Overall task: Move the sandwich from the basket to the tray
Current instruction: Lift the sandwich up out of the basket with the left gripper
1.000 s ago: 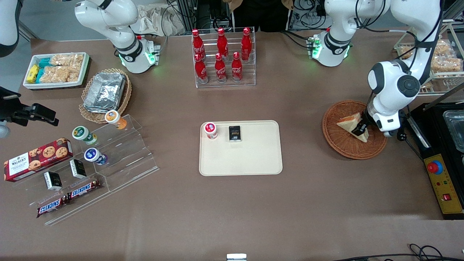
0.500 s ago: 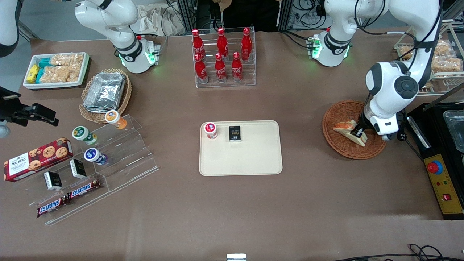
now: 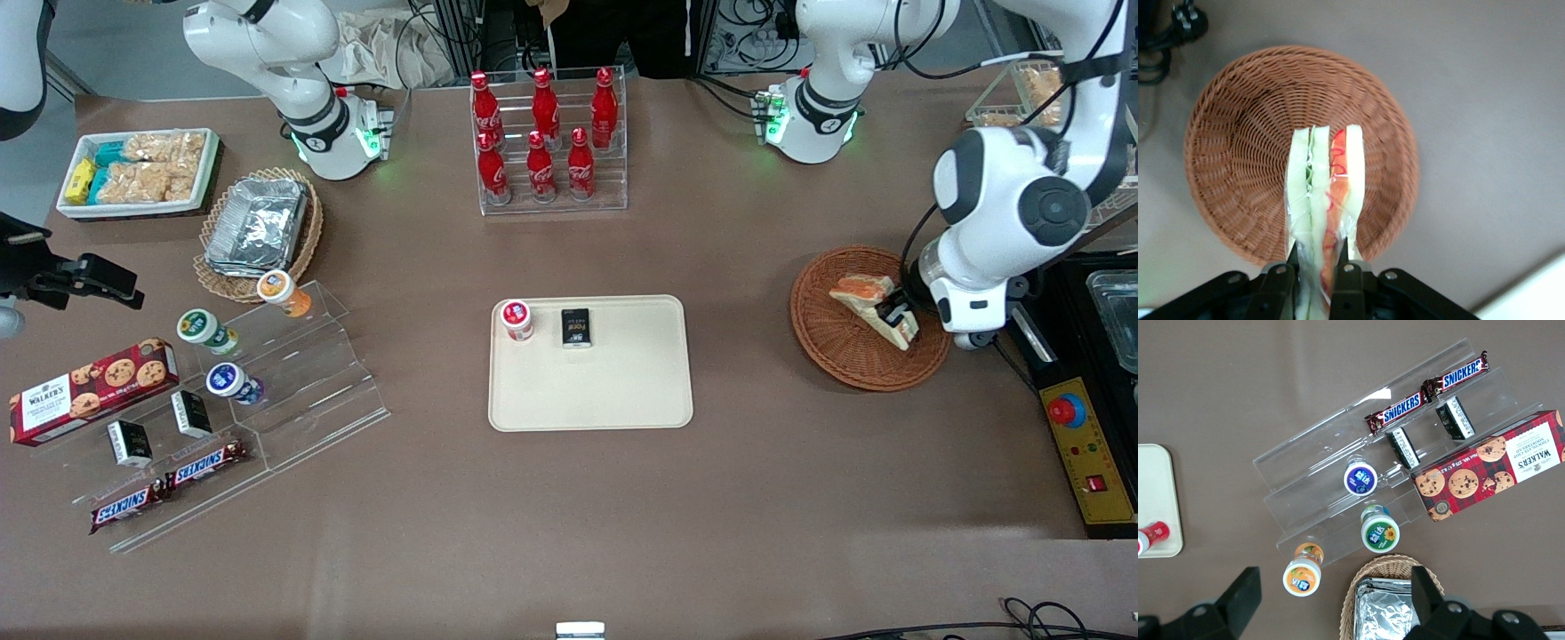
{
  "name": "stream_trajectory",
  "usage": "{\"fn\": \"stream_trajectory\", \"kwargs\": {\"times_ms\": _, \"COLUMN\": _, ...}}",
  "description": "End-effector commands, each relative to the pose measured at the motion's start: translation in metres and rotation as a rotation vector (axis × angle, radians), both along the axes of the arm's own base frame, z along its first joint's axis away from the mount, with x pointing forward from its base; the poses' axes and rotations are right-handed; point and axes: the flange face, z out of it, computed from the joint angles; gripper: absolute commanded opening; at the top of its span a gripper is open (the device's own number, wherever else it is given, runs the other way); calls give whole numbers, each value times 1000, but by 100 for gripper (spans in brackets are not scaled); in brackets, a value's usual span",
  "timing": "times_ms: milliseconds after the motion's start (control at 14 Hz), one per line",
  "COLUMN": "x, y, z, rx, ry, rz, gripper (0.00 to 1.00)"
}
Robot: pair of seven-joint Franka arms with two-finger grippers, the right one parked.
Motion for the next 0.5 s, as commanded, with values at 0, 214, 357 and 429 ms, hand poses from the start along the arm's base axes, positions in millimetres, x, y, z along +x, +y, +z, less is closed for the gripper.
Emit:
{"fn": "stream_trajectory", "kwargs": {"times_ms": 0, "x": 16, "y": -48, "z": 60, "rx": -4, "ry": -8, "rz": -165, "gripper": 0}}
{"fn": "stream_trajectory", "kwargs": {"times_ms": 214, "x": 21, "y": -123, "z": 103, "rx": -34, "ry": -45, "rz": -361, "gripper": 0}}
{"fn": "stream_trajectory", "kwargs": {"times_ms": 357, "x": 19, "y": -180, "z": 117, "rx": -56, "ry": -61, "rz": -457, "gripper": 0}}
{"fn": "stream_trajectory", "kwargs": {"times_ms": 429, "x": 18, "y": -210, "z": 121, "rx": -88, "ry": -71, "rz": -502, "gripper": 0}}
